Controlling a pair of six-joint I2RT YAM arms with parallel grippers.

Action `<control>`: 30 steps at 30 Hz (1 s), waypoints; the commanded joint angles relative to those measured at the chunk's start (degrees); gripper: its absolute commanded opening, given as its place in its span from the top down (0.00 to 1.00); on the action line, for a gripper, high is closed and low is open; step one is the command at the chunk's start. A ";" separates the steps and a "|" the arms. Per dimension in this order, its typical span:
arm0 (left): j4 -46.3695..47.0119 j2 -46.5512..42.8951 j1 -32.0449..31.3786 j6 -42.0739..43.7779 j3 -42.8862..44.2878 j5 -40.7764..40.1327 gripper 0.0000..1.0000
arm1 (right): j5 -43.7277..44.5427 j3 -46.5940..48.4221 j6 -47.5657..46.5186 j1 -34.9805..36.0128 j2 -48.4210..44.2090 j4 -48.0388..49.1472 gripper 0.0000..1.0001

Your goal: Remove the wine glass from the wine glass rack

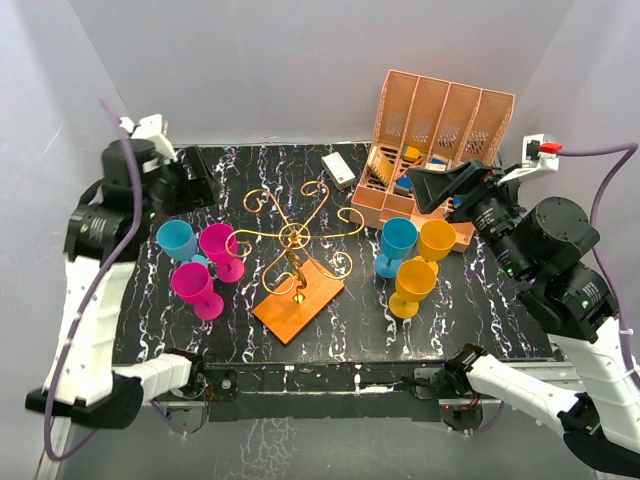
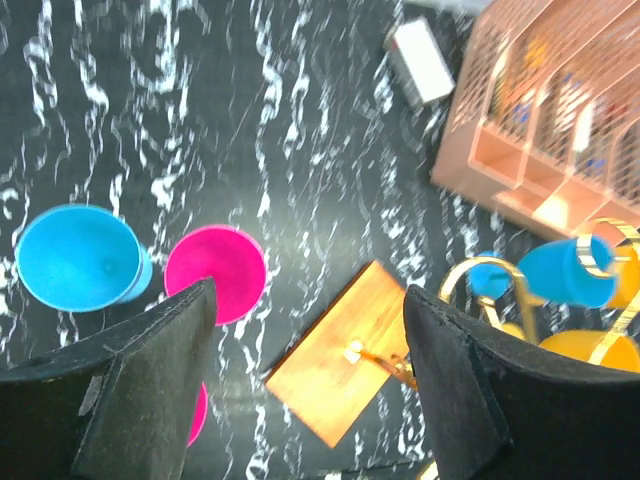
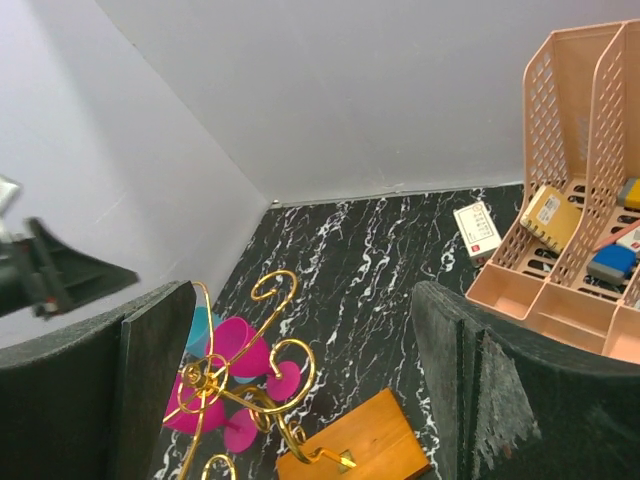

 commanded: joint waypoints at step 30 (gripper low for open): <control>30.75 -27.25 0.15 2.40 -1.14 -0.87 0.13 | 9.12 21.08 -14.65 -0.15 -0.54 -9.69 0.02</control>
